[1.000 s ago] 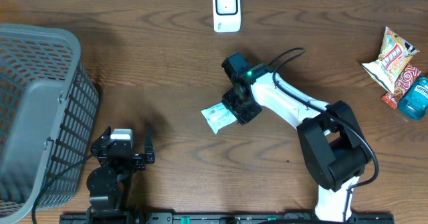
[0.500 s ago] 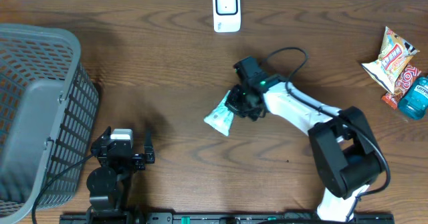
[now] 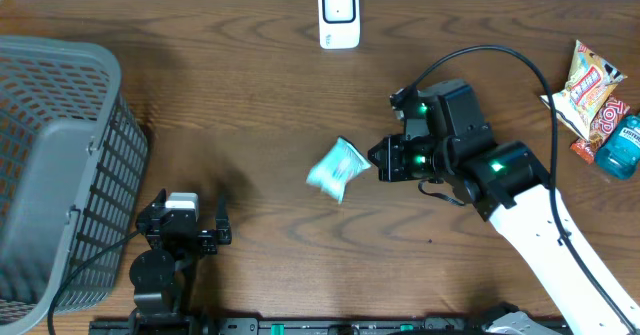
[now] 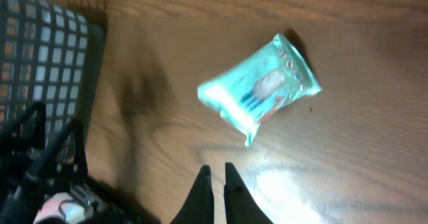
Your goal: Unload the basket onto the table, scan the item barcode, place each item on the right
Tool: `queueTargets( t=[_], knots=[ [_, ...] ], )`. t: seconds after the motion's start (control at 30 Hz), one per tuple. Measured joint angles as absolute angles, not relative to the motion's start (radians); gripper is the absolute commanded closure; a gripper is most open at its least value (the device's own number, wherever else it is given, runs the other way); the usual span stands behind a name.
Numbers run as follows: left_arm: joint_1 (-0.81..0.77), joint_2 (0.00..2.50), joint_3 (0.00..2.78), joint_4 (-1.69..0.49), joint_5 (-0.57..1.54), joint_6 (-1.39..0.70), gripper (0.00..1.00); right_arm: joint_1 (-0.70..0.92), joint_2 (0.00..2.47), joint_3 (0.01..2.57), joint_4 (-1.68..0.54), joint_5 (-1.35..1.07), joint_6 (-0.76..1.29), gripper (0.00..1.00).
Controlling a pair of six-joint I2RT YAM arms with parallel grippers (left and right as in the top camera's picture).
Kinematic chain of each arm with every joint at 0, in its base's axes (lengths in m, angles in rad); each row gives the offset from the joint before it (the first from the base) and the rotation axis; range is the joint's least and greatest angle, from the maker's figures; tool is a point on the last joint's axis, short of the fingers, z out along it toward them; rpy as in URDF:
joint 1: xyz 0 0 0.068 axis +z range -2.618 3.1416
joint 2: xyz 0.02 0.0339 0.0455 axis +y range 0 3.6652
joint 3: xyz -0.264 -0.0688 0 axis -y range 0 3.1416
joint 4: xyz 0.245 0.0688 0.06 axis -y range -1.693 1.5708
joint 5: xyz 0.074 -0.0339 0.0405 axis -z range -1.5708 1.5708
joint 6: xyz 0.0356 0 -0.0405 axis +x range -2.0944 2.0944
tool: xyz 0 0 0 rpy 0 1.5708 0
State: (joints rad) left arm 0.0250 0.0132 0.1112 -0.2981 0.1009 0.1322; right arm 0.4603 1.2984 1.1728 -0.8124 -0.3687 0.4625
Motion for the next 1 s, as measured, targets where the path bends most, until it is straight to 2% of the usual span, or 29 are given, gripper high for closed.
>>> queueTargets(
  t=[0.03, 0.07, 0.13, 0.17, 0.2, 0.23, 0.3, 0.37, 0.53, 0.63, 0.8, 0.93, 1.0],
  knots=[
    [0.025, 0.013, 0.111, -0.298, 0.101, 0.132, 0.02, 0.46, 1.291, 1.173, -0.819, -0.369, 0.462, 0.79],
    [0.025, 0.013, 0.111, -0.298, 0.101, 0.132, 0.02, 0.46, 1.289, 1.173, -0.816, -0.358, 0.456, 0.51],
    [0.025, 0.013, 0.111, -0.298, 0.101, 0.132, 0.02, 0.463, 1.293, 1.171, -0.773, -0.31, 0.428, 0.34],
    [0.025, 0.013, 0.111, -0.298, 0.101, 0.132, 0.02, 0.464, 1.303, 1.169, -0.747, -0.29, 0.415, 0.39],
    [0.025, 0.013, 0.111, -0.298, 0.101, 0.132, 0.02, 0.466, 1.325, 1.169, -0.728, -0.273, 0.414, 0.54],
    [0.025, 0.013, 0.111, -0.298, 0.101, 0.132, 0.02, 0.467, 1.346, 1.169, -0.723, -0.267, 0.429, 0.57],
    [0.025, 0.013, 0.111, -0.298, 0.101, 0.132, 0.02, 0.476, 1.439, 1.166, -0.714, -0.247, 0.539, 0.52],
    [0.025, 0.013, 0.111, -0.298, 0.101, 0.132, 0.02, 0.499, 1.576, 1.149, -0.632, -0.231, 0.67, 0.53],
    [0.025, 0.013, 0.111, -0.299, 0.101, 0.132, 0.02, 0.568, 1.773, 1.147, -0.498, -0.258, 0.846, 0.31],
    [0.025, 0.013, 0.111, -0.299, 0.101, 0.132, 0.02, 0.619, 1.85, 1.166, -0.488, -0.278, 0.935, 0.3],
    [0.025, 0.013, 0.111, -0.299, 0.101, 0.132, 0.02, 0.649, 1.854, 1.224, -0.43, -0.277, 0.976, 0.41],
    [0.025, 0.013, 0.111, -0.299, 0.101, 0.132, 0.02, 0.694, 1.864, 1.233, -0.583, -0.245, 0.93, 0.4],
    [0.025, 0.013, 0.111, -0.299, 0.101, 0.132, 0.02, 0.726, 1.879, 1.233, -0.63, -0.226, 0.864, 0.42]
  ],
)
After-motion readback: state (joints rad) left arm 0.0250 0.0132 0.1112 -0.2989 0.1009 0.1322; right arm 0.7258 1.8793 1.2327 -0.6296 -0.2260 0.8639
